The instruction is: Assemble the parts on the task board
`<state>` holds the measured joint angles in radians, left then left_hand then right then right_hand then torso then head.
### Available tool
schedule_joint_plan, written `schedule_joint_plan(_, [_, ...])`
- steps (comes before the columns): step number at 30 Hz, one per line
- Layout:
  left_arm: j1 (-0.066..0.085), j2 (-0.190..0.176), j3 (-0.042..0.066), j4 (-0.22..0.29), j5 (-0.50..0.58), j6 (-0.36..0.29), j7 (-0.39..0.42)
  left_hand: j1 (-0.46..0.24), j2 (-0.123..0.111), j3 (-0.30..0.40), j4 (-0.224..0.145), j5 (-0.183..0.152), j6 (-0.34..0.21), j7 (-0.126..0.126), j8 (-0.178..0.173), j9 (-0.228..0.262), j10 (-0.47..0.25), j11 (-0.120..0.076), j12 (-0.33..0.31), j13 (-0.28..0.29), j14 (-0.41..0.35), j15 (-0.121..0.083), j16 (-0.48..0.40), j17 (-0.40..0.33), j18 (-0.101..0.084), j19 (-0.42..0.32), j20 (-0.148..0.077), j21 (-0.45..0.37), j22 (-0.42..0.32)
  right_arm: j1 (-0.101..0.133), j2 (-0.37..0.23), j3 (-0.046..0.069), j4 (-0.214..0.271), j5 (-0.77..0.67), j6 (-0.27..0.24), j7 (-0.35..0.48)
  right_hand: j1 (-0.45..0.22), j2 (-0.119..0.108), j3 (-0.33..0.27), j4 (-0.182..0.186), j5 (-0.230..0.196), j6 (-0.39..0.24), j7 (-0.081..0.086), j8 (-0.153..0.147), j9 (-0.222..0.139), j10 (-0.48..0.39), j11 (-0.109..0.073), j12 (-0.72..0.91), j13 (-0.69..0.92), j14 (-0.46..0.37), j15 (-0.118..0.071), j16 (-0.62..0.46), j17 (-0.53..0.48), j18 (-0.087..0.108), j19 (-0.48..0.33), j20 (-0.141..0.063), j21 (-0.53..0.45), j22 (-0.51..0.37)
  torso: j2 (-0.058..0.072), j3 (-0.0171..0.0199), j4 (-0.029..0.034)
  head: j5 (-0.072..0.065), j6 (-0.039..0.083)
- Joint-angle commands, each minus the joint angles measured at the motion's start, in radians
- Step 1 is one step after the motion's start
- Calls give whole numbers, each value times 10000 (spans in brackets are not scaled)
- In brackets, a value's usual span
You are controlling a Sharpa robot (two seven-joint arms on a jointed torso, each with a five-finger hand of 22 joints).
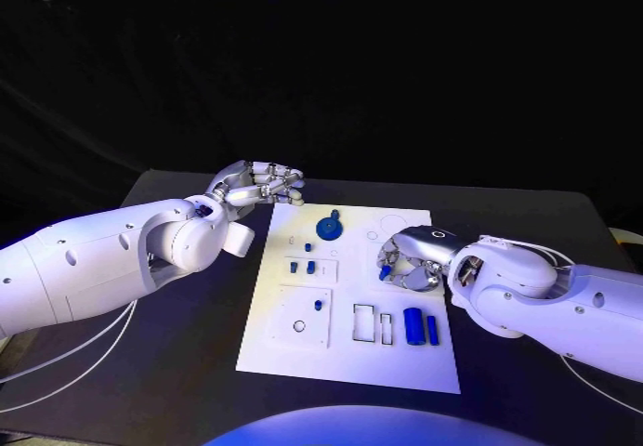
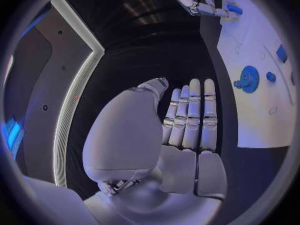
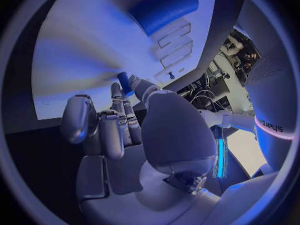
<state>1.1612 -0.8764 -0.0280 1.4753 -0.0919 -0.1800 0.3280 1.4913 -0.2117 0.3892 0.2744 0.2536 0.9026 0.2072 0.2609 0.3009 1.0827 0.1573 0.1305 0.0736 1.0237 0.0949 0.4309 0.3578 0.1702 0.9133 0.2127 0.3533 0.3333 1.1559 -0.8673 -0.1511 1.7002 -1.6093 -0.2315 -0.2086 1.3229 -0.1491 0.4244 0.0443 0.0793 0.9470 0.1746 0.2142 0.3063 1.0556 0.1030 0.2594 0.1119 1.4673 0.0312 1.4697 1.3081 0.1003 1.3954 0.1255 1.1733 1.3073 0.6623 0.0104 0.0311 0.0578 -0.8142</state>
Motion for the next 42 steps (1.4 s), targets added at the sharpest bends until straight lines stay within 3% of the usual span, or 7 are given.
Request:
schedule_joint_plan(1, [4,17,5,7,70,177,35,73,48,24,-48,35,-24,41,-38,-12,-59,-25,-45,-4,1,68,-35,8,92,27,10,-59,-12,-40,69,-3,-30,-130,-152,34,53,-19,145,28,-29,88,-25,17,-19,100,12,15,-30,498,-79,20,104,-185,93,-3,84,766,-2,6,2,3,-11])
schedule_joint_plan(13, [4,12,5,0,70,188,12,73,48,24,-48,35,-24,41,-38,-12,-59,-25,-45,-4,1,68,-35,8,92,27,10,-59,-12,-93,132,-8,-130,-106,-176,-12,-32,-51,695,110,2,327,-104,58,-21,387,-66,-22,-131,518,-140,49,161,-214,170,-55,226,868,-12,-1,0,2,-34])
schedule_joint_plan(15, [4,11,5,-1,70,188,10,74,67,31,-45,36,-27,43,-40,-12,-65,-23,-44,-1,2,71,-49,18,92,29,12,-68,-17,-96,132,-8,-140,-112,-215,-44,18,35,982,93,-227,409,-139,85,-8,495,-101,-40,-164,528,-173,64,193,-222,189,-87,260,899,-13,-1,4,2,-36])
schedule_joint_plan(24, [4,9,5,-12,70,184,-1,74,67,31,-45,36,-27,43,-40,-12,-65,-23,-44,-1,2,71,-49,18,92,29,12,-68,-17,-101,121,-8,-163,-231,-470,-103,368,404,1889,-295,-308,731,-243,322,160,946,-239,4,-159,556,-287,118,317,-270,289,-193,501,1064,-12,-1,8,0,-37])
schedule_joint_plan(31, [4,17,4,-29,70,193,-29,90,80,40,-54,38,-27,41,-39,-12,-70,-24,-41,2,3,71,-62,28,94,32,12,-76,-22,-100,71,-7,-17,-253,-790,-10,350,373,1960,-439,-309,848,-298,460,270,1138,-300,43,-117,565,-340,135,353,-295,337,-242,622,1138,-14,1,-2,-3,-36])
schedule_joint_plan(35, [4,24,4,-39,70,210,-69,128,104,-11,-124,30,-36,37,-50,-17,-115,-51,-10,25,469,-33,190,290,124,368,-90,109,76,-67,-28,4,162,-208,-905,-16,344,382,1979,-464,-309,867,-307,487,293,1167,-310,42,-110,567,-350,139,363,-302,352,-252,659,1159,-21,-8,3,-10,-31])
schedule_joint_plan(42, [4,148,4,-131,70,219,-119,120,109,-21,-124,37,-37,38,-57,-22,-139,-41,3,32,297,3,112,331,88,285,-85,59,66,205,-251,67,712,-126,-999,-35,299,330,1969,-490,-310,856,-305,500,314,1167,-307,20,-111,565,-354,135,351,-303,351,-262,657,1164,-30,-5,31,74,-27])
